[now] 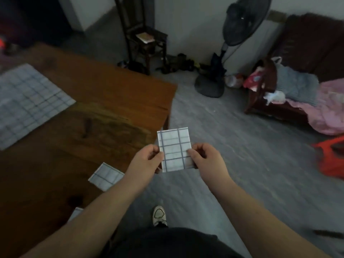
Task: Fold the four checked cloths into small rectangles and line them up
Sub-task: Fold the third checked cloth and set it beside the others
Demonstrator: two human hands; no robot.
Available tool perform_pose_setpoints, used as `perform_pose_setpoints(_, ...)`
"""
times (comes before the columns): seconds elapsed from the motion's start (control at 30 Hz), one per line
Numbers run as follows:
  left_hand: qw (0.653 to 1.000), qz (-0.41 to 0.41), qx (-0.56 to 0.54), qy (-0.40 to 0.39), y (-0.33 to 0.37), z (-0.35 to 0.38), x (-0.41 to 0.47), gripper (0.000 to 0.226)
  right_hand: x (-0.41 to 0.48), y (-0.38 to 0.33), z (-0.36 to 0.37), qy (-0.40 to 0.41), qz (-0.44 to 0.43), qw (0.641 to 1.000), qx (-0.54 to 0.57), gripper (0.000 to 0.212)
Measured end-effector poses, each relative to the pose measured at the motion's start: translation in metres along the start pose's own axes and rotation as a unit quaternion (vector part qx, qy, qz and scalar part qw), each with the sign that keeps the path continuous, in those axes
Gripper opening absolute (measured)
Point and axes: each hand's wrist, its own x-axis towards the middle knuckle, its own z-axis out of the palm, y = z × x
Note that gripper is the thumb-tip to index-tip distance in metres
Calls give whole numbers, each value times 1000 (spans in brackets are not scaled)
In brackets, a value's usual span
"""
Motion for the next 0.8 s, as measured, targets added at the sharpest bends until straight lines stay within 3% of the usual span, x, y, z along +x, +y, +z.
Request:
perform_pose_setpoints(0.2,988,-77,-21,136,-12,-58,49,9,89,-49,75,-143,-33,986,-85,10)
perform_pose_setpoints(0.4,949,-181,-104,238,-51,-80,99,8,176,-54,154,-285,-66,935,-199,10)
perform_pose_setpoints(0.63,882,-322,-136,317,-95,-66,156,15,264,-39,215,-458,-98,824,-320,7)
perform_pose_setpoints(0.8,841,-396,-122,346,-105,-53,175,16,291,-32,237,-508,-147,744,-409,8)
